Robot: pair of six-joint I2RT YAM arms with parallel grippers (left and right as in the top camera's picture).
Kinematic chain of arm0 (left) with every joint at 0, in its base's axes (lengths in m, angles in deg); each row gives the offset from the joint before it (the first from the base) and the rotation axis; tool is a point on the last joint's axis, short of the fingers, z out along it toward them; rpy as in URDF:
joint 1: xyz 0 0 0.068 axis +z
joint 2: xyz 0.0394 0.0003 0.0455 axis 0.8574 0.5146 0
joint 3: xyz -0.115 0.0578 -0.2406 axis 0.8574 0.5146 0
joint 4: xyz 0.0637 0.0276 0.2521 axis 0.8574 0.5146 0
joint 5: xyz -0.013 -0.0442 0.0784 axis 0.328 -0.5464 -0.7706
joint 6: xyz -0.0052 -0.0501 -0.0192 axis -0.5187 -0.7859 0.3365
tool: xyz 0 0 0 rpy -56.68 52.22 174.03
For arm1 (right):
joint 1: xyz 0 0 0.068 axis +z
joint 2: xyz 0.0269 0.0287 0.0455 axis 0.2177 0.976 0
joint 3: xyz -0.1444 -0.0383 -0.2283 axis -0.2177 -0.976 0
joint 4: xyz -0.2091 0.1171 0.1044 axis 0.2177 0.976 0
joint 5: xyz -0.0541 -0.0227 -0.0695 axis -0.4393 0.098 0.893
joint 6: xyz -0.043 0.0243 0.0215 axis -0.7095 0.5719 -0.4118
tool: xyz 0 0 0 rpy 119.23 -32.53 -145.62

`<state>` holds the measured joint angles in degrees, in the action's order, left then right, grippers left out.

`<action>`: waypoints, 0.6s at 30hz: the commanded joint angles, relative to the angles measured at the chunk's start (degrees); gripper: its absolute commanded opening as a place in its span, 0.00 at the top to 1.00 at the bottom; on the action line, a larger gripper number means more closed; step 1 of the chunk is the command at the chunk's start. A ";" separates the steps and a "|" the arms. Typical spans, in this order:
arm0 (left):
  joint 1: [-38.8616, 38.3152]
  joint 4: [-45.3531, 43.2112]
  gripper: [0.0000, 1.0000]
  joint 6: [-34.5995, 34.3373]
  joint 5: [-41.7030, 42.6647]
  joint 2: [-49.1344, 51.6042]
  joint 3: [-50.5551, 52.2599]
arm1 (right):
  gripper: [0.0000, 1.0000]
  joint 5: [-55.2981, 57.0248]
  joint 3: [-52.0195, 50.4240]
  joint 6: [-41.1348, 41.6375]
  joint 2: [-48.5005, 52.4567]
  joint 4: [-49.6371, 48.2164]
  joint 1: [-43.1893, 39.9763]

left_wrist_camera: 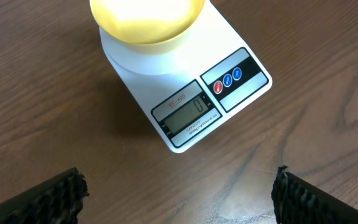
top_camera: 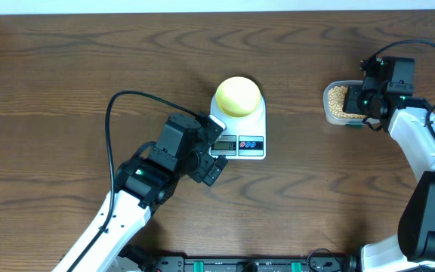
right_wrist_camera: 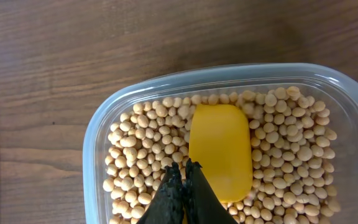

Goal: Scoop item into bowl and weigh 50g on scale
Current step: 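Lower the yellow scoop into the soybean tub with the right gripper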

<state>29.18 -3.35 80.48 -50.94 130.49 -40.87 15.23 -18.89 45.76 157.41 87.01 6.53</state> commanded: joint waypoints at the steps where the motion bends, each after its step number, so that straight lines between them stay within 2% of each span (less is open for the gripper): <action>1: -0.07 -0.07 0.02 0.37 0.26 -0.42 -0.04 | 0.99 -1.70 -0.26 0.46 2.03 0.48 -0.17; 10: -0.07 -0.07 0.02 0.37 0.26 -0.42 -0.04 | 0.99 -6.71 -0.26 2.80 1.95 1.60 -2.99; 18: -0.07 -0.07 0.02 0.37 0.26 -0.42 -0.04 | 0.99 -16.92 -0.26 2.97 1.95 2.27 -9.51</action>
<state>29.18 -3.35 80.48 -50.94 130.49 -40.87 5.05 -18.86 47.75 157.52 88.19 -0.40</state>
